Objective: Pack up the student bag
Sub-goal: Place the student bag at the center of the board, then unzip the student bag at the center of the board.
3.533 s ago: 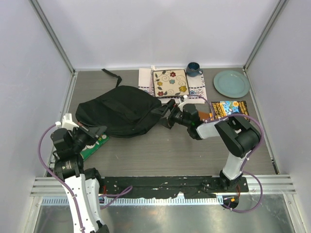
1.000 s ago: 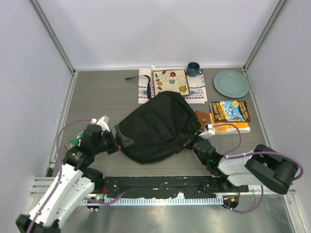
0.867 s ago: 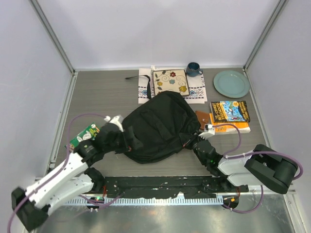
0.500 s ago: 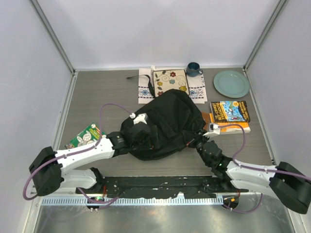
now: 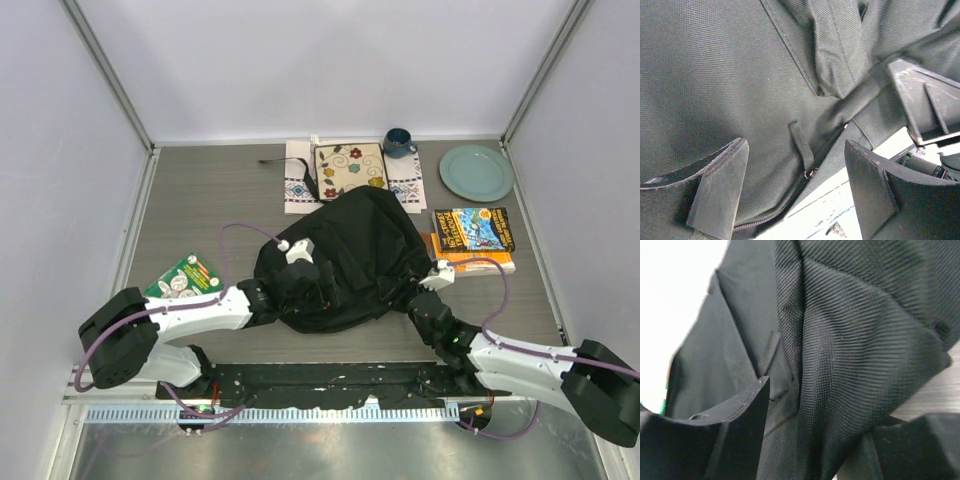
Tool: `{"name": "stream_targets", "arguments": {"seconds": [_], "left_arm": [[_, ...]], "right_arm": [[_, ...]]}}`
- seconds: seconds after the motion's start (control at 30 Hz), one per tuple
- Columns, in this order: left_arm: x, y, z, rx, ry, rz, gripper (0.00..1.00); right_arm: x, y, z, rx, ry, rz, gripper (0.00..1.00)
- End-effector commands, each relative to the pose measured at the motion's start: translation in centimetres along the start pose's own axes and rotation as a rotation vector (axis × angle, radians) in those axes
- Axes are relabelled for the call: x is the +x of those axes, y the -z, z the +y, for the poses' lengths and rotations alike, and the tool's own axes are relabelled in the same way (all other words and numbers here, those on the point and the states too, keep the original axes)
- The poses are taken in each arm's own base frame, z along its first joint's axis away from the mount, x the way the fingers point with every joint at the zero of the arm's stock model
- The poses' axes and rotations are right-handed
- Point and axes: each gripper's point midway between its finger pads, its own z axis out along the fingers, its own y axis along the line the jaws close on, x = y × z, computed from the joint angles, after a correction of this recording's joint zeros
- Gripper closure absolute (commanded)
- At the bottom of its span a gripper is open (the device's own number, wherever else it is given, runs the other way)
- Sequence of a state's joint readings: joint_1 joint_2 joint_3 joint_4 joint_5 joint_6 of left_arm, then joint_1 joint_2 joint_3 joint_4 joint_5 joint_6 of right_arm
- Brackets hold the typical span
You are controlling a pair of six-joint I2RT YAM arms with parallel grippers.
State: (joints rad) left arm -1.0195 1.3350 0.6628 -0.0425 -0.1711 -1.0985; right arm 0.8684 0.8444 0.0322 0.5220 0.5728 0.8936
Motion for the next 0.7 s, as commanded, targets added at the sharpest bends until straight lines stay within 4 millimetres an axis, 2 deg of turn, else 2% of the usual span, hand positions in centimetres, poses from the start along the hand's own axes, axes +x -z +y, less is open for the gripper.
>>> {"name": "stream_targets", "arguments": {"seconds": [0.0,0.03,0.1,0.13,0.2,0.23,0.27,0.33,0.4,0.53,0.67], "left_arm": [[-0.1,-0.7,-2.2,0.089,0.032,-0.017,0.2],[0.0,-0.7,-2.2,0.088,0.033,-0.013,0.2],[0.2,-0.9,-1.9,0.084,0.033,-0.01,0.2],[0.3,-0.9,-1.8,0.084,0.037,-0.011,0.2],[0.6,-1.0,-1.3,0.077,0.037,-0.01,0.23],[0.7,-1.1,-1.2,0.073,0.037,-0.006,0.23],[0.9,-1.2,-1.0,0.072,0.037,-0.002,0.24],[1.3,-1.4,-0.7,0.062,0.035,0.008,0.25],[1.7,-1.5,-0.4,0.055,0.031,0.016,0.25],[2.2,-1.6,-0.1,0.046,0.027,0.023,0.27],[2.8,-1.6,-0.2,0.047,0.019,0.039,0.3]], "right_arm": [[4.4,1.6,-6.2,0.129,0.025,0.124,0.4],[4.9,1.7,-6.4,0.144,0.024,0.148,0.33],[5.3,1.7,-5.0,0.111,-0.031,0.19,0.3],[5.9,2.0,-5.4,0.137,-0.031,0.223,0.27],[5.7,2.1,-4.0,0.113,-0.069,0.245,0.25],[6.5,2.7,-5.4,0.17,-0.068,0.28,0.23],[5.7,2.4,-3.9,0.153,-0.092,0.271,0.21],[5.7,3.1,-3.9,0.167,-0.109,0.296,0.18],[5.7,3.4,-3.5,0.17,-0.15,0.31,0.17],[6.9,4.4,-2.9,0.154,-0.227,0.389,0.16],[7.3,4.5,-2.2,0.132,-0.268,0.412,0.17]]}}
